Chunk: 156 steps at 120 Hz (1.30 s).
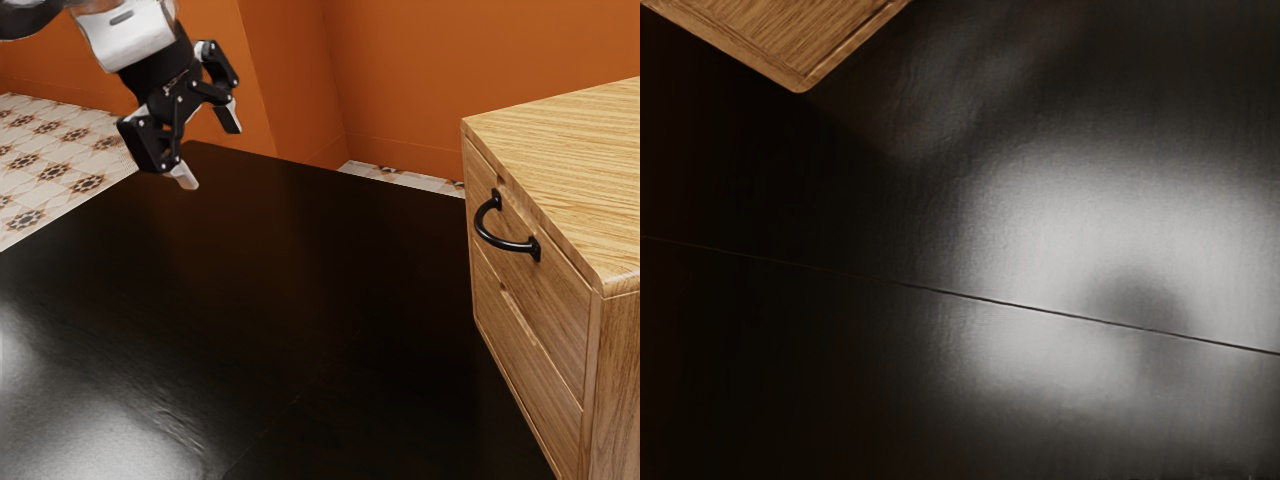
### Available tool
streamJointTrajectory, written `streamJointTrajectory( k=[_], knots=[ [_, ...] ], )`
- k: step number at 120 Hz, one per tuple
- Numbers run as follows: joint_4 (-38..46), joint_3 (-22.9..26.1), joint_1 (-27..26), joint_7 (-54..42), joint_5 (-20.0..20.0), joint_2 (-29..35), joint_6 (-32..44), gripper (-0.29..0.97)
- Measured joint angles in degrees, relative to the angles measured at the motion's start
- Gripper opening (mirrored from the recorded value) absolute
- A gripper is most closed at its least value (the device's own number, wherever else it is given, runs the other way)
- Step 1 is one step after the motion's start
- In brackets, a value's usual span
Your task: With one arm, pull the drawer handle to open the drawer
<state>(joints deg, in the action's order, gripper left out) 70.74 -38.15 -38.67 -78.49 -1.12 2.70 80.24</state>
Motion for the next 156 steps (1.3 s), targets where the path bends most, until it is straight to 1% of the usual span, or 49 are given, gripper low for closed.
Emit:
streamJointTrajectory(
  k=[10, 21, 25, 33, 50, 70, 81, 106, 126, 156],
  knots=[
    [1.06, 4.29, 4.17, -3.88, -0.24, 0.05, 2.84, 0.68],
    [5.24, 13.19, 11.61, -7.57, -1.97, 1.84, 7.08, 0.68],
    [6.62, 14.83, 12.56, -8.77, -2.43, 2.12, 8.86, 0.68],
    [9.78, 16.74, 12.83, -11.0, -3.56, 2.72, 12.82, 0.68],
    [13.18, 17.93, 13.21, -15.42, -4.19, 1.93, 18.85, 0.68],
    [19.36, 20.87, 13.24, -20.47, -4.29, 2.9, 26.29, 0.68],
    [22.34, 21.84, 12.05, -22.91, -4.41, 3.82, 30.84, 0.68],
    [27.37, 22.06, 9.97, -27.41, -4.48, 6.11, 39.46, 0.68],
    [27.77, 21.86, 6.88, -30.16, -4.41, 6.23, 43.46, 0.68],
    [28.3, 21.57, 4.45, -33.17, -4.46, 6.2, 45.92, 0.68]
  ],
)
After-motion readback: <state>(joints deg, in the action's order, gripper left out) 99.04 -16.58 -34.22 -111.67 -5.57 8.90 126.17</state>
